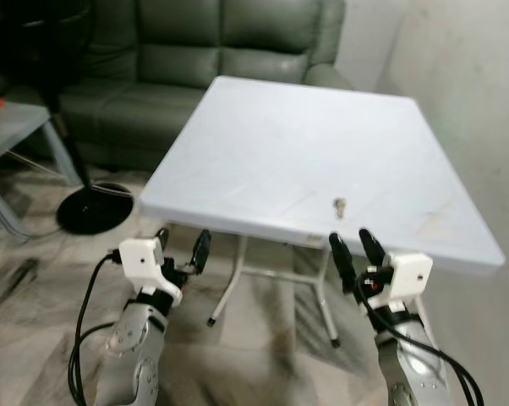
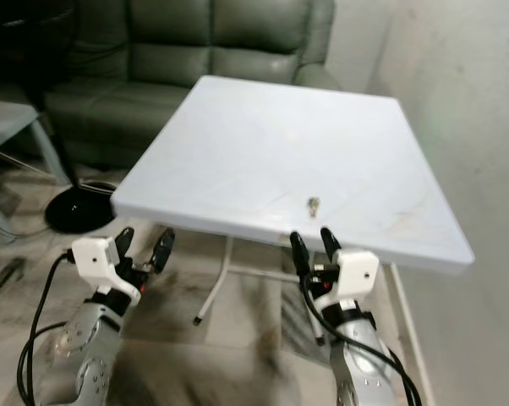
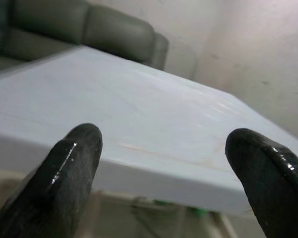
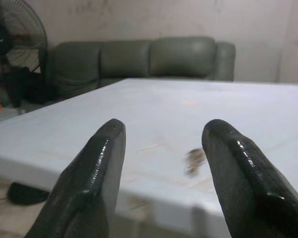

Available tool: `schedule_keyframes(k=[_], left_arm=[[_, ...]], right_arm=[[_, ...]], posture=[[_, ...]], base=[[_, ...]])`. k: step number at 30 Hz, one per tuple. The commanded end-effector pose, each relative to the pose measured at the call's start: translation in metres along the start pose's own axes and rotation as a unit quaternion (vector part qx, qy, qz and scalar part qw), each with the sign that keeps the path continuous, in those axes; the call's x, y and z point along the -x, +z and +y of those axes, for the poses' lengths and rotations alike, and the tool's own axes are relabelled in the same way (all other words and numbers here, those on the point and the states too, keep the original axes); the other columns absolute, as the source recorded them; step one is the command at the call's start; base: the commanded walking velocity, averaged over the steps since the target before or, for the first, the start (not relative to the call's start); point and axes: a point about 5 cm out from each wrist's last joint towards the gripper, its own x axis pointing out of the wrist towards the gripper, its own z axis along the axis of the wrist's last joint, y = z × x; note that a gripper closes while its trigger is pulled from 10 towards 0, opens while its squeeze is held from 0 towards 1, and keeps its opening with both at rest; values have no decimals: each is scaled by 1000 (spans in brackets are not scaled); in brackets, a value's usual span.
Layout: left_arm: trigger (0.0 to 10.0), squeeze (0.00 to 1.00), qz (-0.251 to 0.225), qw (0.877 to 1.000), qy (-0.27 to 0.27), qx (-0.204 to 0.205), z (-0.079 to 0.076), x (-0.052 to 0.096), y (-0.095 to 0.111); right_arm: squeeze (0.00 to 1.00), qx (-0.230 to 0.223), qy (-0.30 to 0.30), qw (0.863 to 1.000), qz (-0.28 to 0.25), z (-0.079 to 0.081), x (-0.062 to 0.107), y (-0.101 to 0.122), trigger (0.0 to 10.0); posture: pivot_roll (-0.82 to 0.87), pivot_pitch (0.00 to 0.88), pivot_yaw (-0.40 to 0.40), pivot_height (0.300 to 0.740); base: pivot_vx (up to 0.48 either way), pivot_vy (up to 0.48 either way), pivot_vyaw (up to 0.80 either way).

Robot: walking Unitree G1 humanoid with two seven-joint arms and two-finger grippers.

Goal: Hang keys on a hook

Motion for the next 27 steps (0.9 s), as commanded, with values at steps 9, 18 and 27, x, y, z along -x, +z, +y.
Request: schedule_keyframes(k=[9,18,27], left_arm=[[10000,0,10,1000,-6,-2,-2,2,2],[10000,0,17,1000,-1,-11,-5,3,1],[10000,0,19,1000,-4,-20,-11,4,-3]], right_arm=[[0,-5,-1,1000,3,1,0,3,10000],[0,-16,4,1000,10,2,-1,2,10000],[94,-36,10,999,18,3,0,1,10000]], posture=[[-2,19,-54,740],[5,11,-60,740],[3,12,-63,740]], base=[[403,0,0],[391,0,0],[0,0,0]])
